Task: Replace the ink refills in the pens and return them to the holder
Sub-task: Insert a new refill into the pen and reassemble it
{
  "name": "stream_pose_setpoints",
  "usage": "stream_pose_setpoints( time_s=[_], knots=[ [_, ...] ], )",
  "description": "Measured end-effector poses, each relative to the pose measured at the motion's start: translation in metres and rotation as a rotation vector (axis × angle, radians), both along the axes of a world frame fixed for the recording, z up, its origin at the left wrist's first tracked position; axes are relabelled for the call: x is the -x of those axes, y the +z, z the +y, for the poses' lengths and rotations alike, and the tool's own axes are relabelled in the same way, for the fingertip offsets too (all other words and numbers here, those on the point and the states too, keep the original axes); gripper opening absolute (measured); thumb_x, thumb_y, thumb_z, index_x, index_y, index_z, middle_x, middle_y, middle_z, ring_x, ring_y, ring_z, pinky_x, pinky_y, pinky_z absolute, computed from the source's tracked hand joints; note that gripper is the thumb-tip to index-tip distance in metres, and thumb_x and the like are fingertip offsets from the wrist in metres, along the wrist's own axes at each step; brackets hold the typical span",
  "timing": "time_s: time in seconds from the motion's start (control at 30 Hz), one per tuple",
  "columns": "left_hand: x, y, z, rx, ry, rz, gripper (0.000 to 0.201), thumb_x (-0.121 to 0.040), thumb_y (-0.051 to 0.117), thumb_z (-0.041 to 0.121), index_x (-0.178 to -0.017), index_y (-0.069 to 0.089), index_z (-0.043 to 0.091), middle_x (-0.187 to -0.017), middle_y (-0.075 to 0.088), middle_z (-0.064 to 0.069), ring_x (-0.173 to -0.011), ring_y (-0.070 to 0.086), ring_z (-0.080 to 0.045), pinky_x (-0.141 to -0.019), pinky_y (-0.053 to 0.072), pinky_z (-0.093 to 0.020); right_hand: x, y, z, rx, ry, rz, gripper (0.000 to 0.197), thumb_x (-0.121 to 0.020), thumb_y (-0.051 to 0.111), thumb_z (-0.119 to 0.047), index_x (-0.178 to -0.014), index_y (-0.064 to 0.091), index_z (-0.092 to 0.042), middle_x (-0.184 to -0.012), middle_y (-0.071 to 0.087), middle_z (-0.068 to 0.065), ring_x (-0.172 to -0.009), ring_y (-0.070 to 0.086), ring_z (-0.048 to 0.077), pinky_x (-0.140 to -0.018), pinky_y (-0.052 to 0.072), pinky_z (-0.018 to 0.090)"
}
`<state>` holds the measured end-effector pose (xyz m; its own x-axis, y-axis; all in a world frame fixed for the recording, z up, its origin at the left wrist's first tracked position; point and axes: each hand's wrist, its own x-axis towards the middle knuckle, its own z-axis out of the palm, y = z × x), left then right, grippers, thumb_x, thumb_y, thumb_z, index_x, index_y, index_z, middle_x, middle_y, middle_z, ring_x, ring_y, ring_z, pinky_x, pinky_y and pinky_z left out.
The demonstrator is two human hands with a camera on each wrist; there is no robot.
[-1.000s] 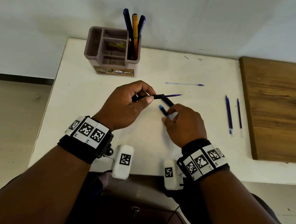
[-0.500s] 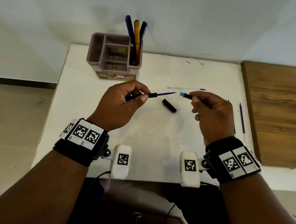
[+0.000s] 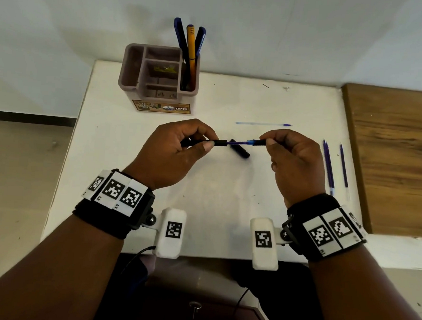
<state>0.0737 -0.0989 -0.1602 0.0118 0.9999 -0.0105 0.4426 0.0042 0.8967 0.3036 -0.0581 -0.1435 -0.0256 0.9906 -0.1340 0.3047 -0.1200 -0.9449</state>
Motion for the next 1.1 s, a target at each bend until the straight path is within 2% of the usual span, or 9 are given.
stream_pose_setpoints(
  time_s=[0.13,0.2,0.33,0.47,0.63,0.77,0.9,1.03,1.1],
  knots=[
    [-0.0042,-0.0009,-0.0011,0.0,-0.031,0.021,0.011,-0.093,0.066,0.026,-0.099,0.071,0.033,-0.079,0.065,0.013,-0.077,0.058,-0.006,-0.071,0.042,-0.014,0.0067,-0.0007,-0.0058,-0.011,0.114,-0.056,0.018,-0.095,0.059,-0.003,-0.092,0.075,-0.01,-0.06,0.064,-0.023,-0.054,0.054,-0.004,-0.057,0.039,0.008],
    [-0.006,-0.0009,-0.0018,-0.004,-0.039,0.033,0.011,-0.093,0.066,0.026,-0.098,0.07,0.034,-0.077,0.063,0.015,-0.075,0.057,-0.005,-0.07,0.041,-0.012,0.0094,-0.0004,-0.0084,-0.012,0.153,-0.057,0.017,-0.095,0.06,-0.003,-0.093,0.076,-0.007,-0.067,0.068,-0.021,-0.057,0.057,-0.006,-0.057,0.039,0.005],
    [-0.0077,0.0002,-0.002,-0.01,-0.036,0.056,0.01,-0.094,0.067,0.024,-0.098,0.07,0.032,-0.075,0.062,0.016,-0.074,0.057,-0.002,-0.069,0.038,-0.007,0.0078,-0.0036,-0.0075,-0.002,0.153,-0.069,0.016,-0.095,0.063,-0.011,-0.091,0.077,-0.017,-0.062,0.065,-0.022,-0.056,0.052,-0.002,-0.058,0.041,0.012],
    [-0.0107,0.0023,-0.003,-0.01,-0.05,0.067,0.009,-0.094,0.067,0.021,-0.1,0.072,0.027,-0.074,0.061,0.016,-0.074,0.057,0.0,-0.068,0.037,-0.005,0.0071,-0.0044,-0.0071,0.019,0.163,-0.104,0.02,-0.096,0.065,-0.02,-0.08,0.075,-0.027,-0.059,0.06,-0.009,-0.054,0.046,0.007,-0.054,0.041,0.019],
    [-0.009,0.0027,-0.0026,-0.009,-0.067,0.051,0.01,-0.094,0.067,0.022,-0.102,0.072,0.027,-0.084,0.07,0.008,-0.082,0.063,-0.009,-0.071,0.045,-0.014,0.0096,-0.0052,-0.0066,0.134,0.159,-0.148,0.045,-0.099,0.055,-0.047,-0.072,0.075,-0.016,-0.057,0.059,-0.006,-0.053,0.049,0.009,-0.056,0.043,0.021],
    [-0.007,0.0021,-0.0023,-0.005,-0.057,0.047,0.01,-0.095,0.067,0.023,-0.103,0.072,0.028,-0.084,0.069,0.007,-0.081,0.062,-0.007,-0.07,0.045,-0.014,0.0079,-0.0067,-0.0053,0.096,0.175,-0.112,0.033,-0.096,0.063,-0.036,-0.079,0.065,-0.008,-0.065,0.06,0.003,-0.054,0.053,0.006,-0.055,0.042,0.02],
    [-0.0064,0.0018,-0.0023,-0.005,-0.063,0.047,0.01,-0.095,0.067,0.023,-0.103,0.072,0.027,-0.085,0.07,0.007,-0.081,0.062,-0.006,-0.071,0.044,-0.012,0.0086,-0.0082,-0.0063,0.089,0.191,-0.099,0.046,-0.1,0.054,-0.043,-0.071,0.064,-0.008,-0.062,0.062,0.002,-0.054,0.054,0.01,-0.054,0.042,0.017],
    [-0.0048,0.0013,-0.0015,-0.003,-0.059,0.042,0.01,-0.094,0.067,0.025,-0.102,0.072,0.029,-0.086,0.07,0.007,-0.082,0.063,-0.009,-0.072,0.046,-0.015,0.0083,-0.0085,-0.0066,0.081,0.206,-0.054,0.036,-0.1,0.058,-0.034,-0.074,0.064,-0.011,-0.067,0.064,0.005,-0.058,0.057,0.01,-0.056,0.04,0.018],
    [-0.0045,0.0014,-0.0016,-0.003,-0.063,0.037,0.01,-0.094,0.067,0.026,-0.102,0.072,0.03,-0.087,0.071,0.007,-0.083,0.063,-0.009,-0.072,0.047,-0.016,0.008,-0.0096,-0.0064,0.065,0.206,-0.07,0.043,-0.101,0.055,-0.036,-0.072,0.064,-0.006,-0.063,0.063,0.012,-0.054,0.055,0.009,-0.054,0.04,0.016]
  ],
)
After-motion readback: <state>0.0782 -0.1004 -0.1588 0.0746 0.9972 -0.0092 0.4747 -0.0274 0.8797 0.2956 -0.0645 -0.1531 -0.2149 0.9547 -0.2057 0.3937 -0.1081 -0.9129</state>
